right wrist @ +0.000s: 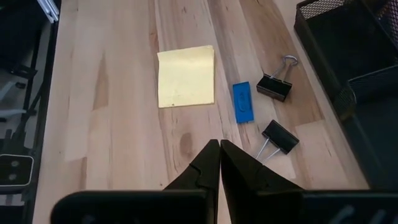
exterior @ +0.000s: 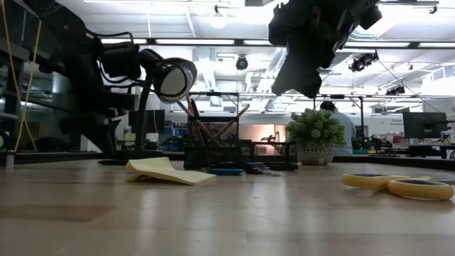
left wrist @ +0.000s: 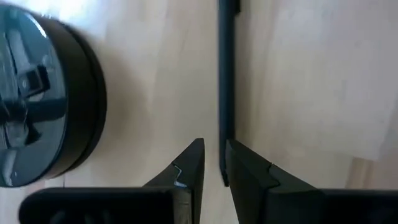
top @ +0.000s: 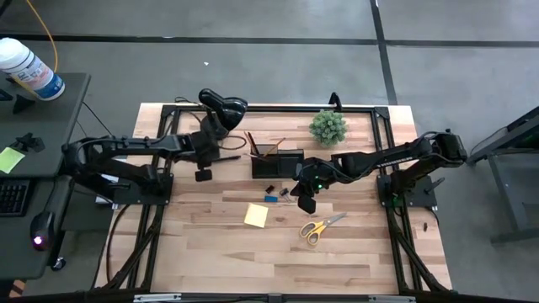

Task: Pick and place office supplies into organizer
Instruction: Put the black pen into the black desk organizer

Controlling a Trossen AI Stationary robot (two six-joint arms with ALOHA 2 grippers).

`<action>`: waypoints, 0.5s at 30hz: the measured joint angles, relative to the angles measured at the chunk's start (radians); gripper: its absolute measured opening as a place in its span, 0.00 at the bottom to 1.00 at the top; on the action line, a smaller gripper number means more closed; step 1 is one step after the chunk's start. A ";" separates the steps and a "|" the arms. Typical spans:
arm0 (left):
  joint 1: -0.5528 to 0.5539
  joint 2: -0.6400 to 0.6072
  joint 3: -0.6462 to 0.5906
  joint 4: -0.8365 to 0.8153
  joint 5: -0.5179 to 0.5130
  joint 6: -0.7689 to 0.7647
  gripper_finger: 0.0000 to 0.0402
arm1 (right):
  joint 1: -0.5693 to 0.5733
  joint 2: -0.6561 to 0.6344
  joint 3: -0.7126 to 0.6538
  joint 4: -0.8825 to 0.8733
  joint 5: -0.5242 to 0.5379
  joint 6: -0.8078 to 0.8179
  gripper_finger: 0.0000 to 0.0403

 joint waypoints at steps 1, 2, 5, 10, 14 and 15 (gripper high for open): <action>0.017 0.000 0.000 -0.002 0.011 0.006 0.14 | 0.000 0.000 0.000 0.001 -0.001 0.000 0.03; 0.032 0.000 0.000 -0.004 0.025 0.014 0.14 | 0.000 0.000 0.000 0.001 -0.001 0.000 0.03; 0.065 0.000 0.000 -0.010 0.084 0.055 0.14 | 0.000 0.000 0.000 0.001 -0.002 0.000 0.03; 0.072 0.000 0.000 -0.010 0.121 0.071 0.14 | 0.000 0.000 0.000 0.001 -0.005 0.000 0.03; 0.072 0.000 0.000 -0.030 0.117 0.071 0.14 | 0.000 0.000 0.000 0.001 -0.005 0.000 0.03; 0.072 0.000 0.000 -0.040 0.112 0.069 0.14 | 0.000 0.000 0.000 0.001 -0.005 0.000 0.03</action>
